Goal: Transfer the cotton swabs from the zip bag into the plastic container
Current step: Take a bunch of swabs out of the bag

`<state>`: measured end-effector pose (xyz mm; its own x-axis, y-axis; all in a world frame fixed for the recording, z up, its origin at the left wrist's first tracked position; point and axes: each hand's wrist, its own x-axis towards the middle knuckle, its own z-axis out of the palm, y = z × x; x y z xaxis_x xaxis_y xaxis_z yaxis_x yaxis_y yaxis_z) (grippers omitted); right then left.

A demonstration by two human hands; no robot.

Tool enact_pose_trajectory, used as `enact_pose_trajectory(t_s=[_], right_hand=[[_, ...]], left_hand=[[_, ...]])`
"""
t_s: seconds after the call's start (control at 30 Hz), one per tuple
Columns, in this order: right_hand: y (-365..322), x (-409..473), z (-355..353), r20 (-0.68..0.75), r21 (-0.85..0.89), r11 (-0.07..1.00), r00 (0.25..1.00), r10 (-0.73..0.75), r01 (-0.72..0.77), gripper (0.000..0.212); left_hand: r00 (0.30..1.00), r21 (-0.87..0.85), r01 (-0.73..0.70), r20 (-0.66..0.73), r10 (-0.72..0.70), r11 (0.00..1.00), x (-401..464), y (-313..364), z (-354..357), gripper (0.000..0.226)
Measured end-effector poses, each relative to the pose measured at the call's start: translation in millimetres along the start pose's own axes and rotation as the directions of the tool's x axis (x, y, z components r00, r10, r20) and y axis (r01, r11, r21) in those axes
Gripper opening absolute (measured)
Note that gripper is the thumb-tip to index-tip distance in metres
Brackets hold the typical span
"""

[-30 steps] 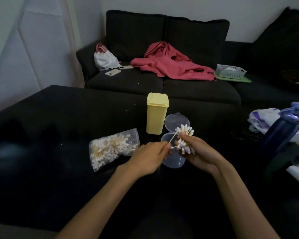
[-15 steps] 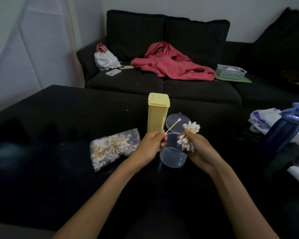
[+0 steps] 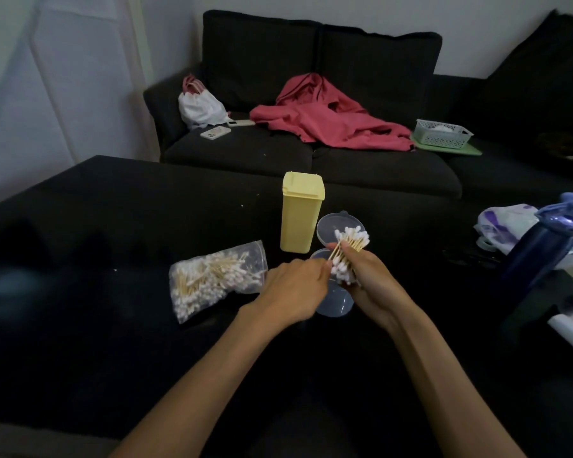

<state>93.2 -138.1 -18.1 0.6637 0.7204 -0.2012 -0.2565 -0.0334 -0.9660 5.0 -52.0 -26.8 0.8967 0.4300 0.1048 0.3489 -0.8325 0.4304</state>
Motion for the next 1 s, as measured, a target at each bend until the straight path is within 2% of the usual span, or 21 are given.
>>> enact_pose_trajectory(t_s=[0.07,0.13,0.23,0.3,0.37,0.4,0.43,0.5,0.53,0.57,0.63,0.7,0.77,0.87,0.93,1.0], right_hand=[[0,1,-1,0.000,0.001,1.000,1.000,-0.012,0.012,0.033],[-1,1,-2,-0.008,0.005,1.000,1.000,-0.015,0.015,0.030],[-3,0,-3,-0.003,0.019,1.000,1.000,-0.002,0.002,0.026],[-4,-1,-6,0.008,0.014,1.000,1.000,-0.009,0.009,0.028],[-7,0,-10,-0.041,0.050,0.998,0.999,-0.031,0.033,0.030],[-9,0,-13,-0.083,0.091,0.995,0.996,-0.030,0.037,0.028],[-11,0,-16,-0.109,0.154,0.987,0.994,-0.020,0.037,0.025],[-13,0,-22,-0.113,0.286,0.958,0.994,0.000,0.033,0.022],[-13,0,-24,-0.105,0.302,0.953,0.994,0.003,0.029,0.022],[-13,0,-25,-0.095,0.282,0.959,0.996,0.004,0.023,0.022],[-12,-1,-24,-0.068,0.210,0.978,0.998,-0.006,0.020,0.022],[-11,-2,-25,-0.038,0.148,0.989,0.999,-0.023,0.028,0.022],[-13,-5,-28,-0.014,0.097,0.994,0.999,-0.044,0.045,0.023],[-18,-10,-41,0.018,0.030,0.998,0.999,-0.051,0.051,0.021],[-23,-14,-51,0.045,-0.067,0.997,0.998,-0.034,0.037,0.020],[-29,-21,-58,0.070,-0.242,0.970,0.998,-0.007,0.024,0.020]], left_hand=[[0.998,-0.065,0.002,0.069,0.002,0.998,3,0,-3,0.038],[0.989,-0.217,0.021,0.146,0.011,0.976,7,-3,-5,0.039],[0.973,-0.547,0.052,0.215,0.080,0.836,11,-6,-2,0.041],[0.959,-0.632,0.128,0.276,0.068,0.764,10,-6,-7,0.040],[0.948,-0.594,0.209,0.318,-0.013,0.777,11,-10,-16,0.049],[0.952,-0.581,0.248,0.295,-0.084,0.775,13,-15,-19,0.052],[0.956,-0.577,0.279,0.243,-0.165,0.767,16,-21,-20,0.050],[0.957,-0.522,0.285,0.106,-0.270,0.804,21,-30,-16,0.032],[0.961,-0.462,0.273,0.084,-0.265,0.844,21,-33,-13,0.028],[0.964,-0.401,0.267,0.107,-0.244,0.876,22,-33,-6,0.039],[0.957,-0.354,0.268,0.201,-0.207,0.896,25,-34,8,0.074],[0.956,-0.416,0.254,0.244,-0.162,0.873,30,-30,18,0.098],[0.976,-0.519,0.190,0.192,-0.102,0.834,34,-26,28,0.102],[0.987,-0.575,0.156,0.123,-0.104,0.803,42,-26,46,0.095],[0.992,-0.551,0.117,0.100,-0.074,0.826,37,-23,45,0.098],[0.999,-0.479,0.047,0.034,-0.035,0.877,27,-20,36,0.099]])
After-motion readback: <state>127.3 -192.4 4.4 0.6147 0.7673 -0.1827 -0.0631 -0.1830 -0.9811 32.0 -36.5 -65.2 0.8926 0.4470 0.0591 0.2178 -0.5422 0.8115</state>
